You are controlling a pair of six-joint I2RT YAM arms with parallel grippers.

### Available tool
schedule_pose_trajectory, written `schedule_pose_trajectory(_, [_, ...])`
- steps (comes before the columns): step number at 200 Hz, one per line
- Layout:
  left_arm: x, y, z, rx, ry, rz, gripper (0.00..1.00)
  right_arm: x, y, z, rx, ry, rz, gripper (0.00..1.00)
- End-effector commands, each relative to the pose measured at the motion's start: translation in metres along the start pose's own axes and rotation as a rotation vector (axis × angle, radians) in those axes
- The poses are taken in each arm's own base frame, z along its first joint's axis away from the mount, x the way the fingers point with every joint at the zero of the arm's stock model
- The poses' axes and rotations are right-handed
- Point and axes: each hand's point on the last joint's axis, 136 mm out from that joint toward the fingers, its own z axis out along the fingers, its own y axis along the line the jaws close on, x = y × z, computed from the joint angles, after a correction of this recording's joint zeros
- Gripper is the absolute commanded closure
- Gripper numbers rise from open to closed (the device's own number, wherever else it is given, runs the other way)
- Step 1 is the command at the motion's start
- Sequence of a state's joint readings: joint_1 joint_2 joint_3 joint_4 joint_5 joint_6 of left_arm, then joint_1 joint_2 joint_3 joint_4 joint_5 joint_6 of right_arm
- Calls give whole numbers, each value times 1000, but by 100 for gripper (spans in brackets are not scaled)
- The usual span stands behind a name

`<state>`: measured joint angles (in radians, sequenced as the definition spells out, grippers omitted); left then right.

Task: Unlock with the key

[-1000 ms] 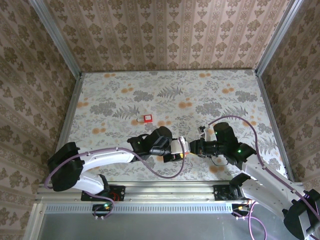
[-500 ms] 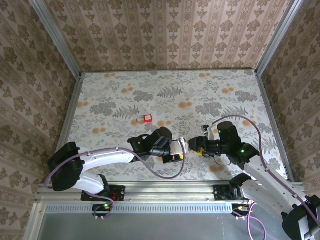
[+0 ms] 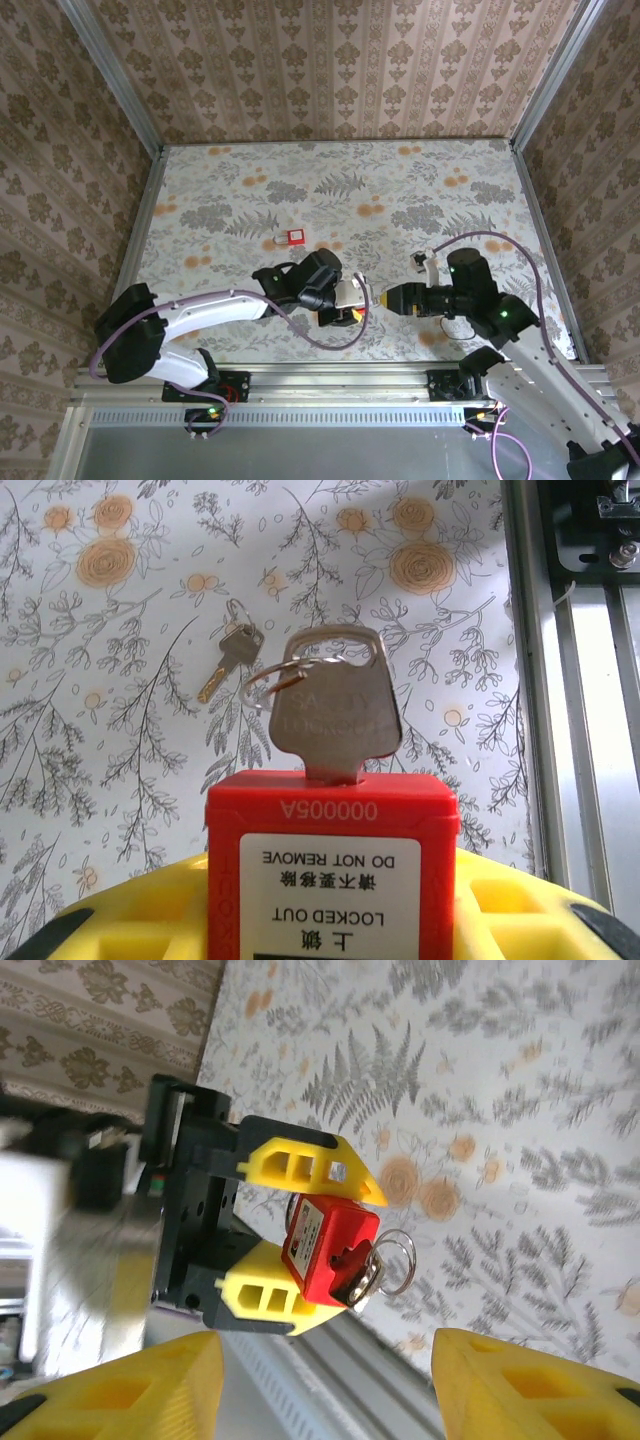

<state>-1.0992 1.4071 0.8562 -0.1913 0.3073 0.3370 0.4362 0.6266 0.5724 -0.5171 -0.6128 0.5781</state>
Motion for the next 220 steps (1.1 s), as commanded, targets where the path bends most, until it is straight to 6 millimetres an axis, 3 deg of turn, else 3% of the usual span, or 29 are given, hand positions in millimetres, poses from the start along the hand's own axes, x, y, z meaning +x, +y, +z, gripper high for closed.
schedule_pose_trajectory(1, [-8, -5, -16, 53, -11, 8, 96, -10, 2, -8, 16, -82, -185, 41])
schedule_pose_trajectory(32, [-2, -4, -29, 46, 9, 15, 96, -41, 21, -29, 104, -285, -538, 37])
schedule_pose_trajectory(57, [-1, -3, -43, 50, 12, 11, 97, -44, 25, -21, 130, -267, -733, 40])
schedule_pose_trajectory(78, [0, -5, -54, 59, 28, 18, 97, -26, 44, 1, 43, -157, -953, 42])
schedule_pose_trajectory(112, [0, -16, -68, 103, 28, 14, 98, 3, 38, 31, 106, 31, -1317, 43])
schedule_pose_trajectory(156, [3, -23, -72, 129, 22, 11, 99, 7, 50, 45, 26, -82, -1482, 44])
schedule_pose_trajectory(179, [3, -24, -69, 145, 25, 10, 100, 7, 52, 50, 74, -98, -1570, 48])
schedule_pose_trajectory(220, [1, -25, -67, 157, 18, 5, 100, 13, 60, 51, 17, -102, -1582, 50])
